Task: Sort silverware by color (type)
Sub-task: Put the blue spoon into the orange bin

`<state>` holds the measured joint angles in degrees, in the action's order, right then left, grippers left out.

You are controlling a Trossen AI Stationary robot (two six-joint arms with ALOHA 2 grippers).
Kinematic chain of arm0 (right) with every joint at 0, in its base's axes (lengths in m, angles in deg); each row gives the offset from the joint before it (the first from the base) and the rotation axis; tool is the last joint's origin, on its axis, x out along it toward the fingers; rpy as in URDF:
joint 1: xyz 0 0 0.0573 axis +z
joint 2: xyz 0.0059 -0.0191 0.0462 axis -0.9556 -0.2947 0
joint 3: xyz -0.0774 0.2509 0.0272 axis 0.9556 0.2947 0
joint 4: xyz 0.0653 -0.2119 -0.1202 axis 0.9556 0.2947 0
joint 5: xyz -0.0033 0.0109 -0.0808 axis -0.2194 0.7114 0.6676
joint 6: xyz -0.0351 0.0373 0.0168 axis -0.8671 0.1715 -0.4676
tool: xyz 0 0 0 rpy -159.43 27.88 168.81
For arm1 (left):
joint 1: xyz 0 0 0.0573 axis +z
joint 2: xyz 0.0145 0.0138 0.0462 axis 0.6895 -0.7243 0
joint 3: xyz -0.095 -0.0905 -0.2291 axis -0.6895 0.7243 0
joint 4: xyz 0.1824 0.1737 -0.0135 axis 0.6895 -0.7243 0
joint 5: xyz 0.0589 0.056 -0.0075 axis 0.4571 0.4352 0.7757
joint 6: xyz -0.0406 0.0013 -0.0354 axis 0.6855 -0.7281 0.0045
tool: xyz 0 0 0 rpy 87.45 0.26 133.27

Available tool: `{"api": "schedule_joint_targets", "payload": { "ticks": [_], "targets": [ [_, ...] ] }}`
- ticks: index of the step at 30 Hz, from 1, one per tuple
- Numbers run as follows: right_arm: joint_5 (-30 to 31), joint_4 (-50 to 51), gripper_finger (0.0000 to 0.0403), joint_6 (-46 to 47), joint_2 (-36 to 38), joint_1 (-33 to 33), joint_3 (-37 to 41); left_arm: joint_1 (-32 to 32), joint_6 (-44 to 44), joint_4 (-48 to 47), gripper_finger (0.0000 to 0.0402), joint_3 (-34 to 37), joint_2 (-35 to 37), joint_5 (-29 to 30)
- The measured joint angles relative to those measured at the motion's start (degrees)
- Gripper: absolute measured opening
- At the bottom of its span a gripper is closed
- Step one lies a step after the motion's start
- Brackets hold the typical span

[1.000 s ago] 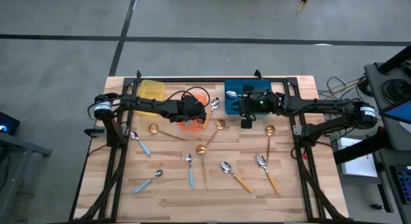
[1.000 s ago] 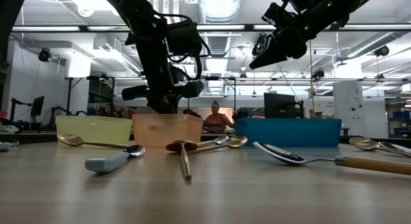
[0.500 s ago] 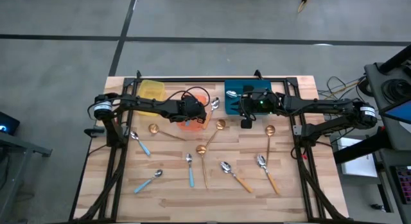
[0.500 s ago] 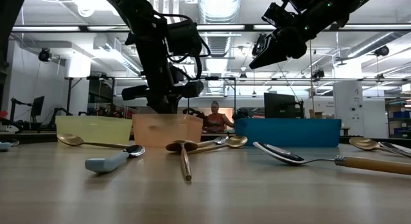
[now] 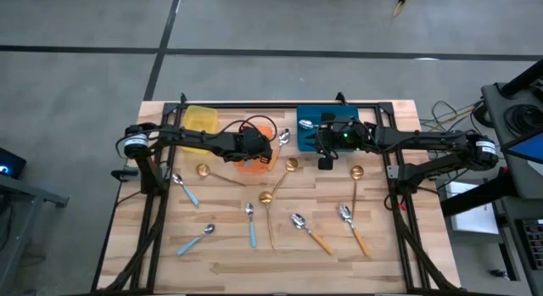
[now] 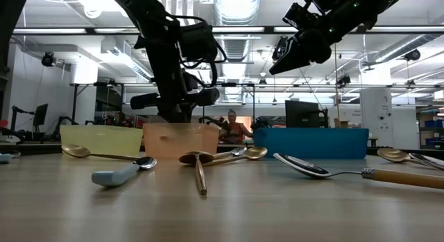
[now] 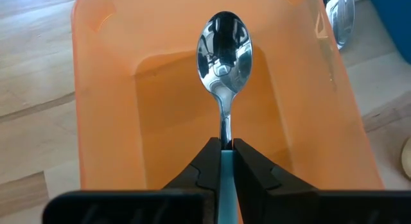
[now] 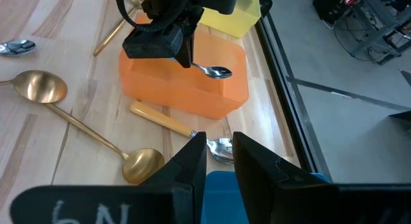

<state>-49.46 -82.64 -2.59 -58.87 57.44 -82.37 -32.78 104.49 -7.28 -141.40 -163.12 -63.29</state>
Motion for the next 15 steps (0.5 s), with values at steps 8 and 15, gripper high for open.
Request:
{"api": "schedule_joint_targets", "payload": {
  "ticks": [8,15],
  "targets": [
    [0.0,0.01,0.0068,-0.08,0.0,0.0,0.0,0.0,0.05,0.0,0.0021,0.0,0.0,0.02],
    [0.0,0.01,0.0068,-0.12,0.01,0.0,0.0,0.08,0.09,-0.27,0.0022,-0.24,0.0,-0.2]
  ]
}}
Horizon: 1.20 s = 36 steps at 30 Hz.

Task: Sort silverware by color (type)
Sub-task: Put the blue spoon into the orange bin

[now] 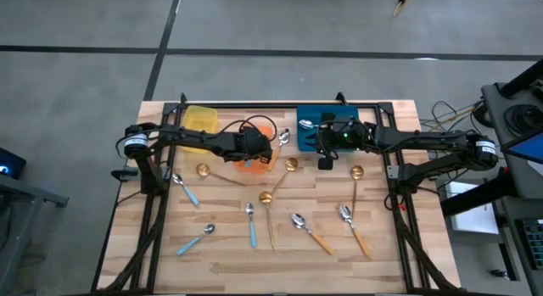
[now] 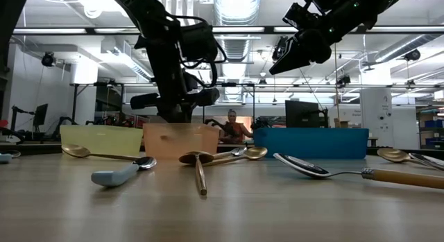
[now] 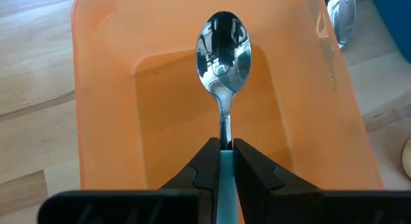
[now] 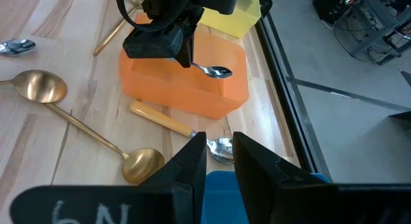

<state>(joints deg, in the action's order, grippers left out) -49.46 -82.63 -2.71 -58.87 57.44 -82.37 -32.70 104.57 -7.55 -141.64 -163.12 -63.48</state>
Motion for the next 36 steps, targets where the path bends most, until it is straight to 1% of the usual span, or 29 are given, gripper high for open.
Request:
{"api": "schedule_joint_targets", "payload": {
  "ticks": [4,11,36],
  "targets": [
    [0.0,0.02,0.0068,-0.01,0.0,0.0,0.0,0.37,-0.06,0.2,0.0022,-1.2,0.02,-1.31],
    [0.0,0.44,0.0068,0.06,-0.01,0.0,0.0,2.25,-0.17,-0.69,0.0022,-1.31,-0.02,-4.58],
    [0.07,0.97,0.0068,0.04,-0.01,0.0,0.01,2.46,0.84,-1.59,0.0023,-1.27,-1.95,-4.2]
  ]
}}
